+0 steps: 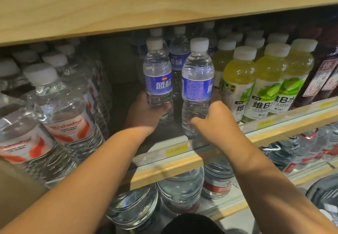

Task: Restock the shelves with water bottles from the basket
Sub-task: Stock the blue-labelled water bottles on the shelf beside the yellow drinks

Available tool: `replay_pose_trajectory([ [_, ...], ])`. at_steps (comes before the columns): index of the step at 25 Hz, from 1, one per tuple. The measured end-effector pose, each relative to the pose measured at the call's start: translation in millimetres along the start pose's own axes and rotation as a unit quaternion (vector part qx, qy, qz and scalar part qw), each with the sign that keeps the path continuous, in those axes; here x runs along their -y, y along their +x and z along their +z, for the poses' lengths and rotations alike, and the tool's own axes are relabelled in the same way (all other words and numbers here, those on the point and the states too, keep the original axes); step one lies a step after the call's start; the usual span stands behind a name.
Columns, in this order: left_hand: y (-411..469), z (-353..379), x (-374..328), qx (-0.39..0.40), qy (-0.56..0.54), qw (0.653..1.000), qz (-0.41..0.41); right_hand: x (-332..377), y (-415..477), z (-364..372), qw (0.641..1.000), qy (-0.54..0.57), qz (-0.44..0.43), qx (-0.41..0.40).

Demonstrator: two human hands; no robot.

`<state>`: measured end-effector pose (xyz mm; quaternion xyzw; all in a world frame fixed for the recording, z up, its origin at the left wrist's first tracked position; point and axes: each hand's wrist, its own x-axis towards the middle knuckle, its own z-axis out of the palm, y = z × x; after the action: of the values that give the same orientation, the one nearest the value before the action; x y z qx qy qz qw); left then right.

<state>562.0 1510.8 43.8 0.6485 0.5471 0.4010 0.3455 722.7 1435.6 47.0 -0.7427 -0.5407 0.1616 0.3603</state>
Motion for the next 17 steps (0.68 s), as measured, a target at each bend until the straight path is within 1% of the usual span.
replay_pose_trajectory([
  [3, -1, -2, -2, 0.020, 0.012, 1.000, -0.005, 8, 11, 13, 1.000, 0.002, 0.027, -0.015],
  [6, -2, -3, -2, 0.038, 0.010, 0.999, -0.009, 19, 34, 26, 0.998, -0.044, 0.037, -0.025],
  [9, 2, -2, 0, 0.030, 0.011, 0.999, 0.000, 27, 38, 23, 0.998, -0.025, 0.065, 0.002],
  [13, 11, 5, 2, 0.019, 0.013, 1.000, -0.001, 20, 44, 28, 0.998, -0.040, 0.043, 0.028],
  [17, 21, 10, 4, 0.007, 0.029, 0.999, 0.011, 18, 51, 30, 0.999, -0.049, 0.016, 0.014],
])
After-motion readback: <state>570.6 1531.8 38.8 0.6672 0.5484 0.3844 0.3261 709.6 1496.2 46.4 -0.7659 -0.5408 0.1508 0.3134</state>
